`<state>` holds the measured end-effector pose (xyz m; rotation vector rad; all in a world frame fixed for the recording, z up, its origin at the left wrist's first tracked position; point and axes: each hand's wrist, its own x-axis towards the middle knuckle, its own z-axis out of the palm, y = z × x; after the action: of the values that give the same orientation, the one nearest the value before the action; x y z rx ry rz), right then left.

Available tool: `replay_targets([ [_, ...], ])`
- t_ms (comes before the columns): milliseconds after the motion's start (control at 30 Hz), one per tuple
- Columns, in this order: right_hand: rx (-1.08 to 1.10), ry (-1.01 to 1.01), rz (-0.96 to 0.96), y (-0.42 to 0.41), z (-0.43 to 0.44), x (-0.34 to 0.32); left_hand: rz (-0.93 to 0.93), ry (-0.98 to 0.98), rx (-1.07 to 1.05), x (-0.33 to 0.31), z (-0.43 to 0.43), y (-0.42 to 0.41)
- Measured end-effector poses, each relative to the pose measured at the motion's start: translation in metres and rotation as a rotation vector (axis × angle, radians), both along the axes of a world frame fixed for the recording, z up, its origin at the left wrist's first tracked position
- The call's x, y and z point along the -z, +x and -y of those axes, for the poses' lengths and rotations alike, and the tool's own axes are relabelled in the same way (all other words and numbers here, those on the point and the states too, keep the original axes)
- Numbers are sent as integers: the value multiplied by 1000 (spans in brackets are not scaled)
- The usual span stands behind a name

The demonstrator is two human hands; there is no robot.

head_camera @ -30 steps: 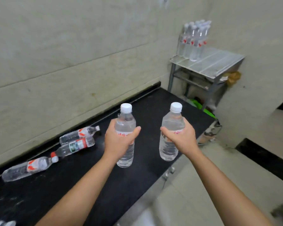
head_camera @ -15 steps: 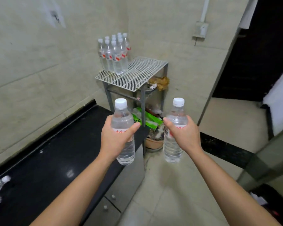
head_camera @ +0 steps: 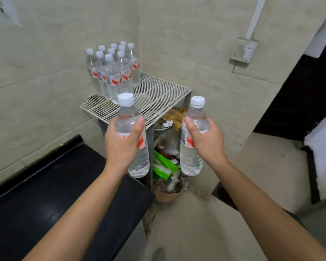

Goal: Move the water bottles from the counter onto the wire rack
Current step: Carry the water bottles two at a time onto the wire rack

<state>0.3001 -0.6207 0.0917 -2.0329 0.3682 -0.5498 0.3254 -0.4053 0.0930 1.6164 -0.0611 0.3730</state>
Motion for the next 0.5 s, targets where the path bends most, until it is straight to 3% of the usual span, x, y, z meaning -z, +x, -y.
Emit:
replay_targets([
  [267,-28,11,91,158,42,-35,32,46,3,-27,43,143],
  [500,-196,22,62,281,61,-18,-7,27,-50,-13,71,235],
])
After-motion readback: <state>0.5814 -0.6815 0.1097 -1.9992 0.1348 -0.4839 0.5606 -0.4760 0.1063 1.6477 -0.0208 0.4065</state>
